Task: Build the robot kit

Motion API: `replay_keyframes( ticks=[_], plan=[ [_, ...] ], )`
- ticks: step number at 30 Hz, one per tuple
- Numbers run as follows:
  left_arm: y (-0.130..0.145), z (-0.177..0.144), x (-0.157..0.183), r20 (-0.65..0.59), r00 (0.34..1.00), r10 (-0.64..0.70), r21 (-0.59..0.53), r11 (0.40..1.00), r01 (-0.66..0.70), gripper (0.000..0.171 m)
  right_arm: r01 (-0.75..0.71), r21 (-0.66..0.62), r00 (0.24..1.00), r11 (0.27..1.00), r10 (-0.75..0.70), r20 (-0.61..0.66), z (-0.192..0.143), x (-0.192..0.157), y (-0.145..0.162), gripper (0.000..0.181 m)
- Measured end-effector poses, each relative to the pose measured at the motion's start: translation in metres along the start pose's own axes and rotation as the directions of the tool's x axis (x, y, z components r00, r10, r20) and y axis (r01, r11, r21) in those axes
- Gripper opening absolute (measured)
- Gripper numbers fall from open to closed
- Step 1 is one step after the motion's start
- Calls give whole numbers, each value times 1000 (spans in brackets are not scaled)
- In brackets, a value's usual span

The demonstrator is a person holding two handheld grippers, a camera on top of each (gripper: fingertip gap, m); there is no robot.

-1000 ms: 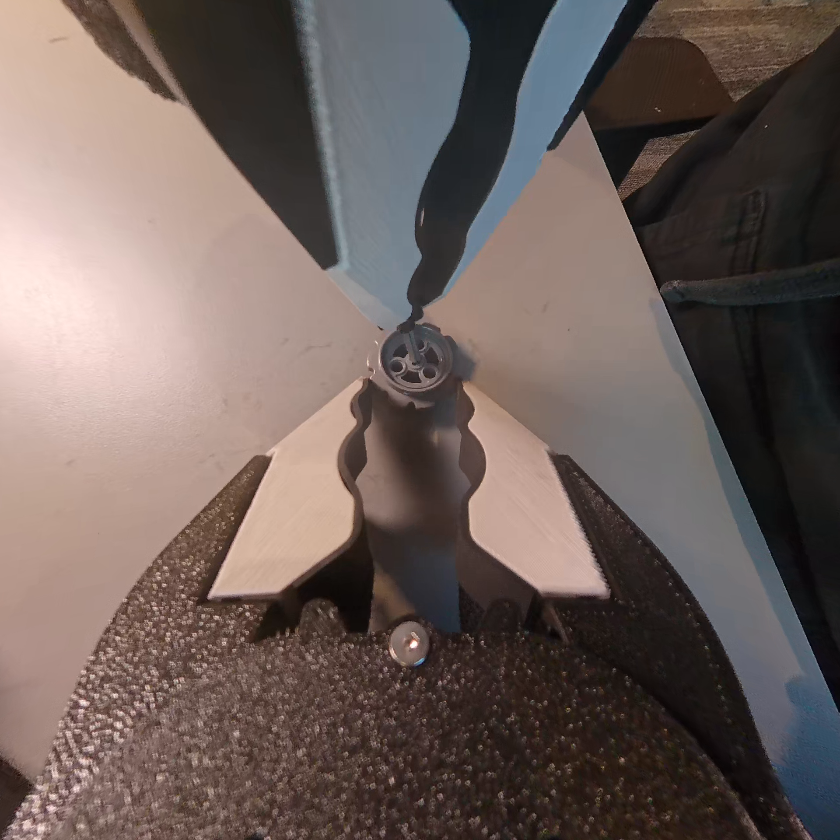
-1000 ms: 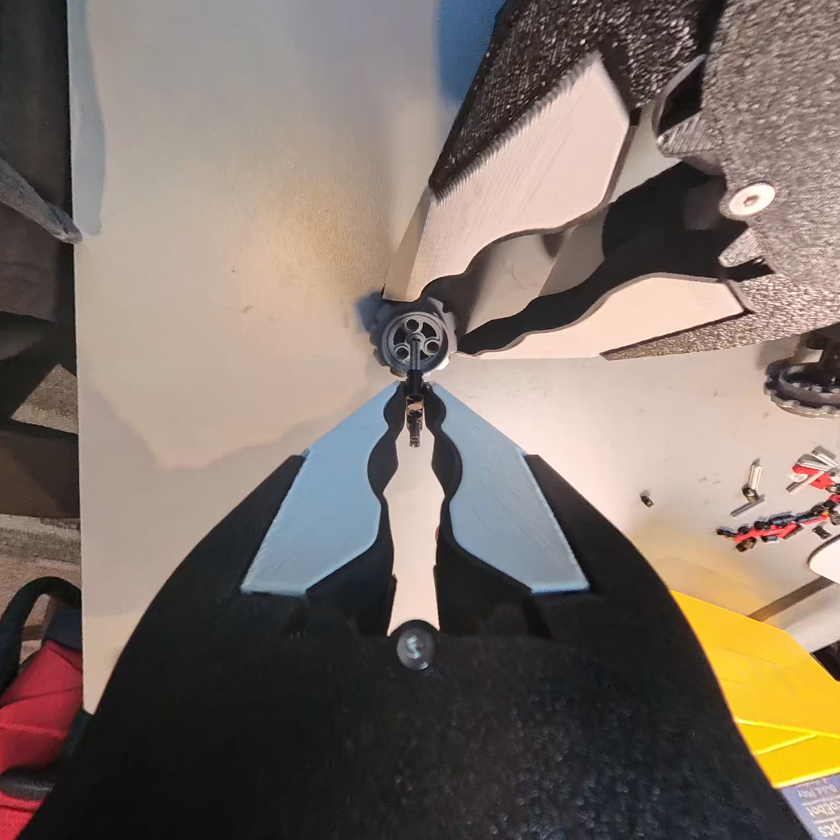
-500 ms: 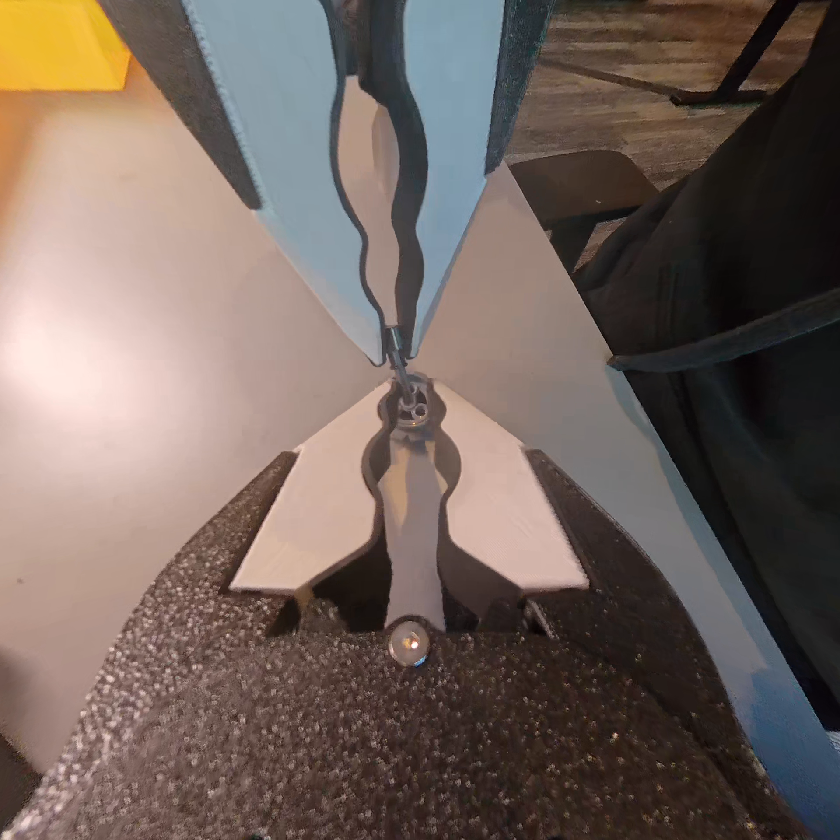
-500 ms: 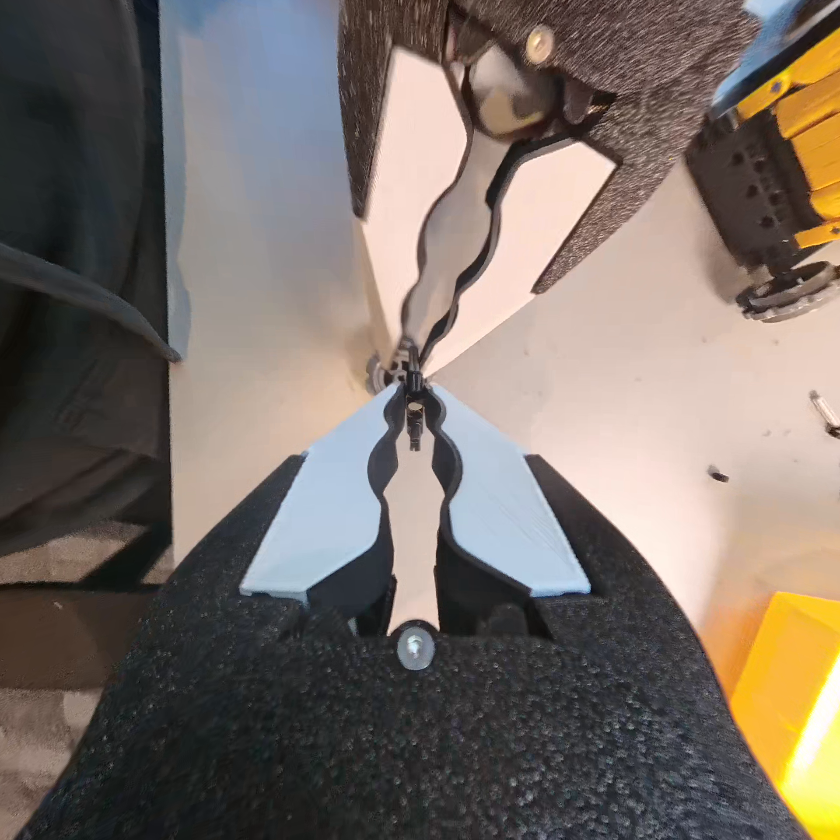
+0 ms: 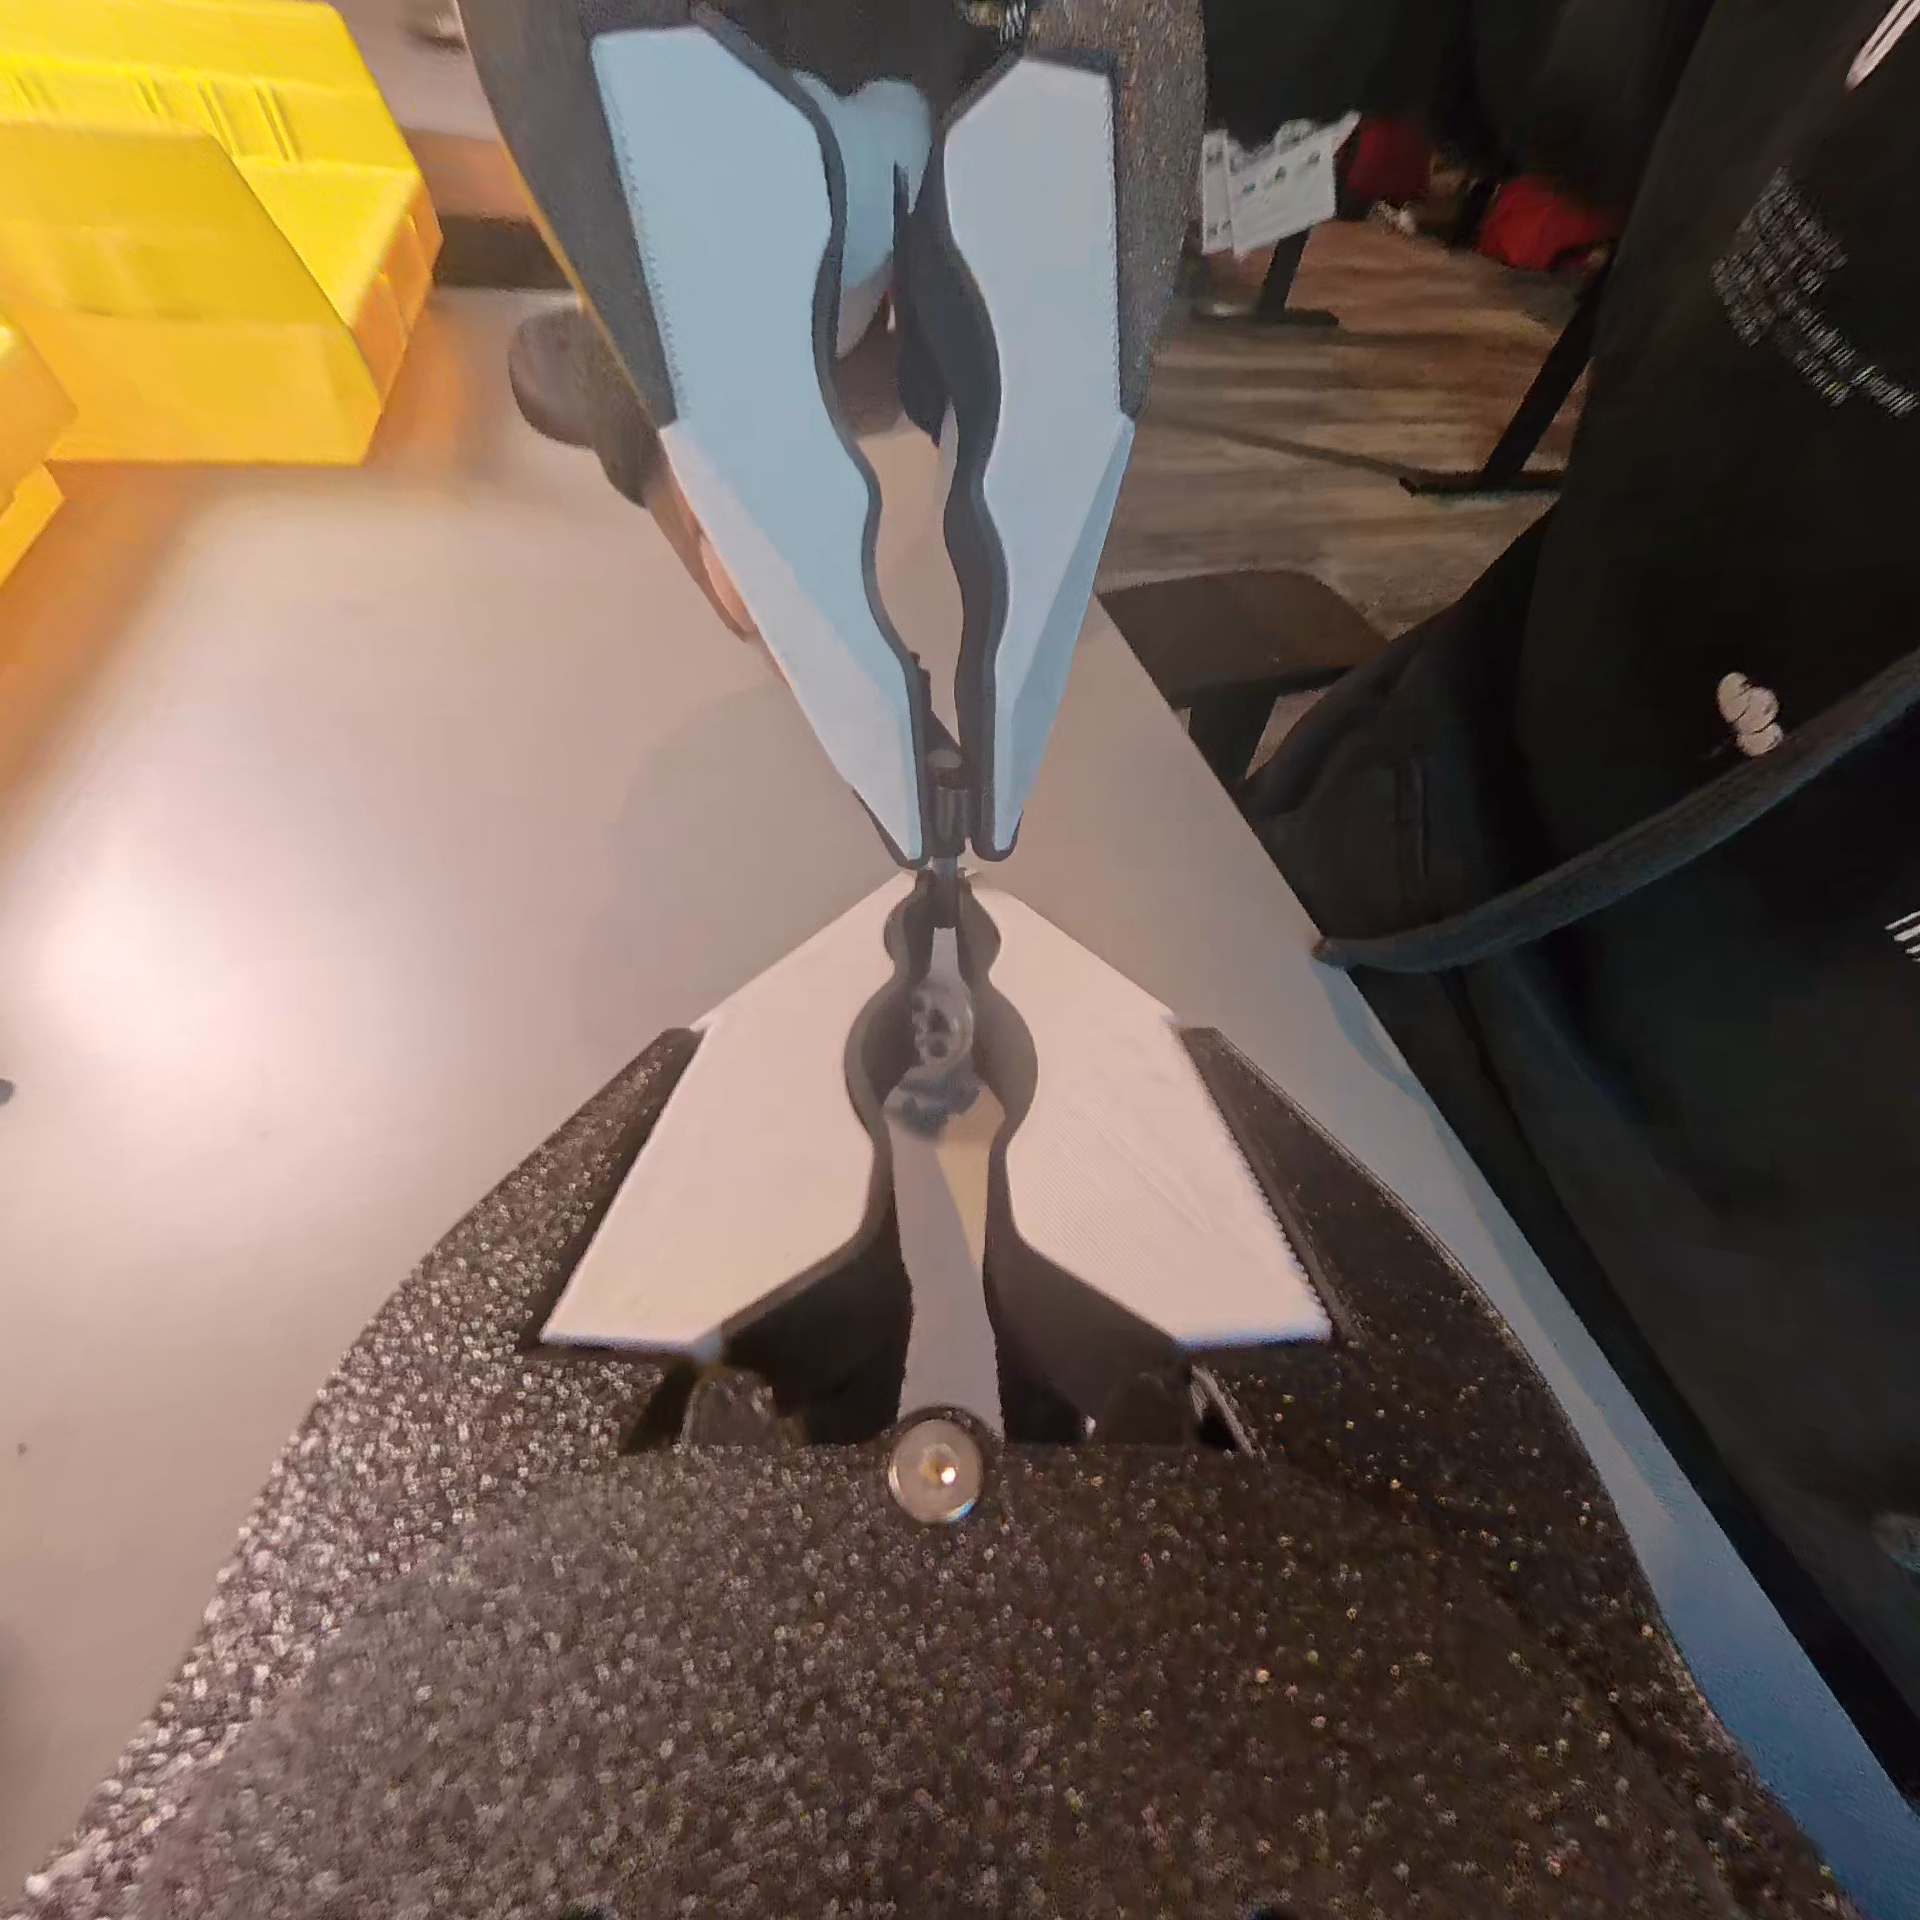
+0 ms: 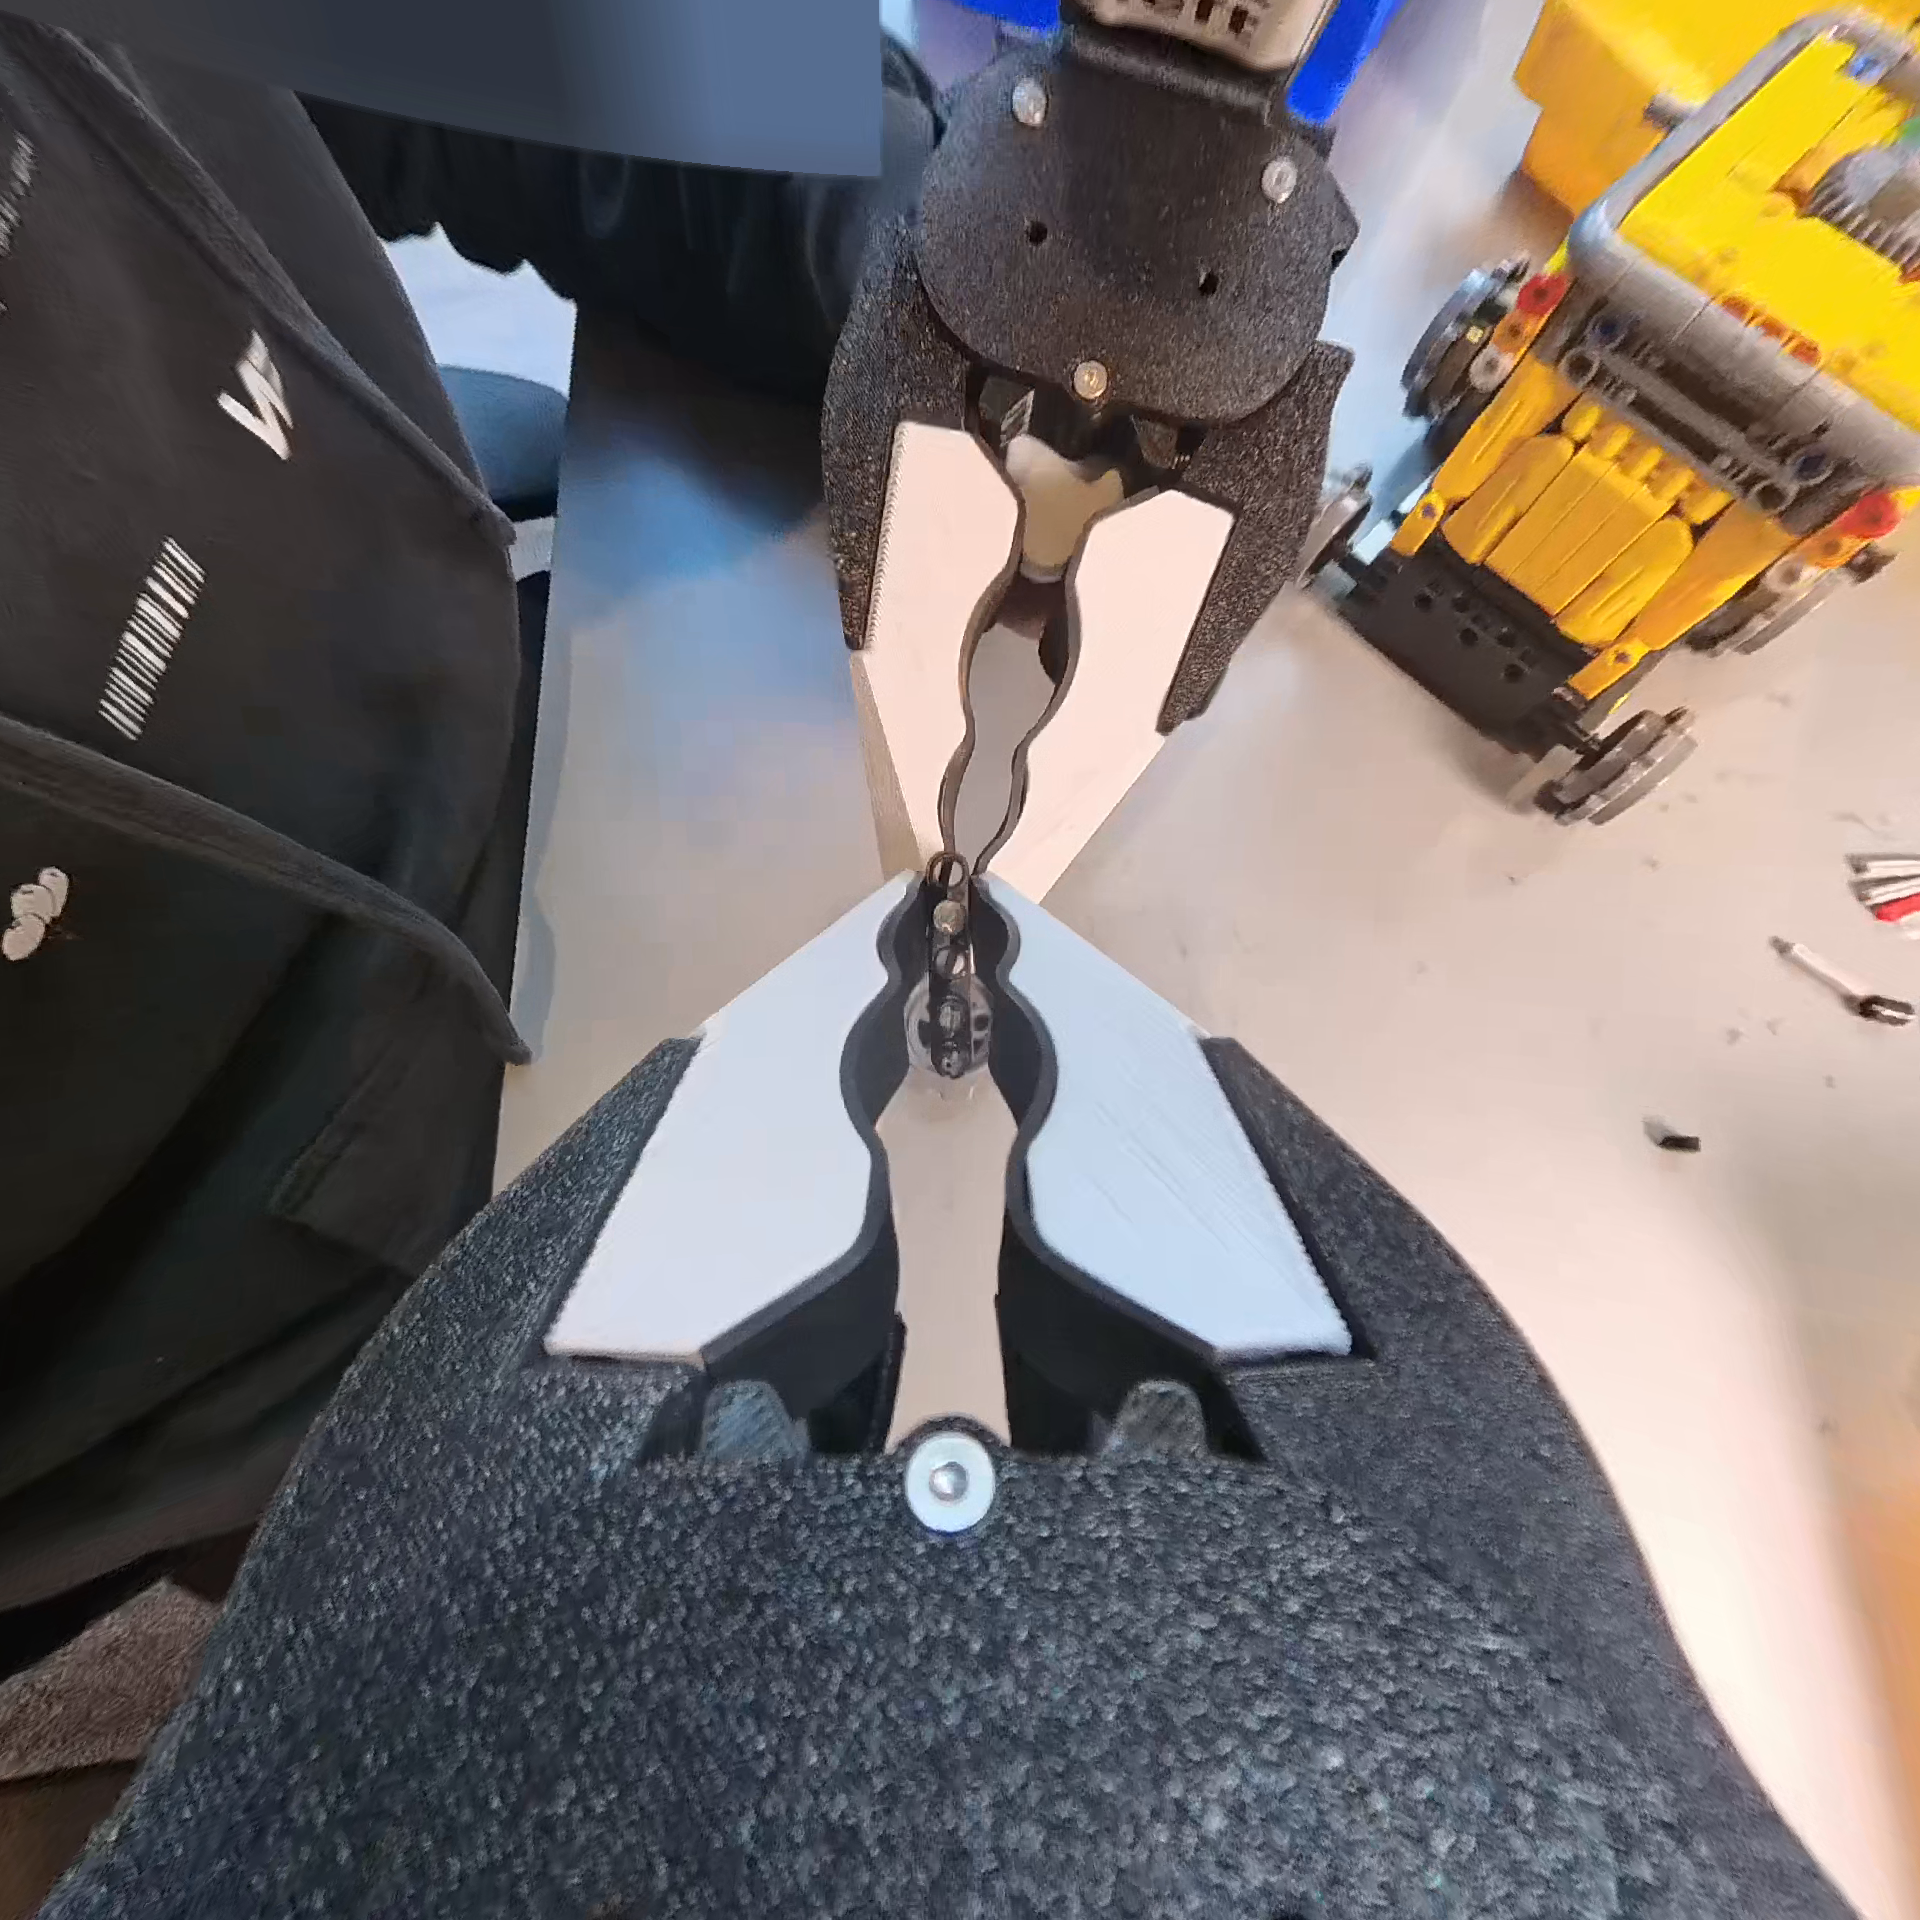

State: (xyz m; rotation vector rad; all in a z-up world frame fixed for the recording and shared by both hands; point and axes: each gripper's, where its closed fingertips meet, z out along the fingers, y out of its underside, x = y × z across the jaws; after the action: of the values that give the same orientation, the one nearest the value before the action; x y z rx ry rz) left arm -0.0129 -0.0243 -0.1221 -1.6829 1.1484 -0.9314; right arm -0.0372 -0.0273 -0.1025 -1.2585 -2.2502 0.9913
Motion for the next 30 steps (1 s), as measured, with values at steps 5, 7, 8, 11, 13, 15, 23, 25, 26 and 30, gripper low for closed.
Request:
replay_keyframes(
  ticks=[5,7,8,11,13,15,23,25,26,30],
  plan=[
    [-16,-10,-1,8,1000,18,91,996,-19,0,23,20,999,1000,-22,-30,-12,4,-7,17],
    [-16,-11,-2,13,1000,19,92,996,-20,0,12,41,999,999,-11,-32,-15,4,-10,17],
    [-16,-10,-2,15,1000,20,93,995,-21,0,10,49,999,999,-9,-33,-16,4,-12,16],
    [-17,-11,-3,20,1000,20,101,995,-21,0,24,47,998,999,-22,-51,-16,6,-13,8],
    [-16,-10,-3,20,1000,17,97,995,-19,0,15,49,999,999,-13,-52,-15,6,-13,7],
    [-14,-10,-6,28,1000,4,85,996,-6,0,-4,52,998,999,7,-63,-14,9,-12,7],
    [23,-5,-17,76,997,18,-130,991,-8,41,-105,-107,992,989,97,-81,6,8,29,6],
    [34,1,-14,64,997,34,-196,980,-21,51,-117,-147,990,982,104,-90,12,6,40,6],
    [41,4,-13,59,997,46,-233,972,-31,53,-121,-157,990,980,108,-90,15,4,44,6],
    [56,12,-11,47,996,77,-318,946,-58,52,-133,-181,988,975,117,-96,22,1,51,6]
  ],
)
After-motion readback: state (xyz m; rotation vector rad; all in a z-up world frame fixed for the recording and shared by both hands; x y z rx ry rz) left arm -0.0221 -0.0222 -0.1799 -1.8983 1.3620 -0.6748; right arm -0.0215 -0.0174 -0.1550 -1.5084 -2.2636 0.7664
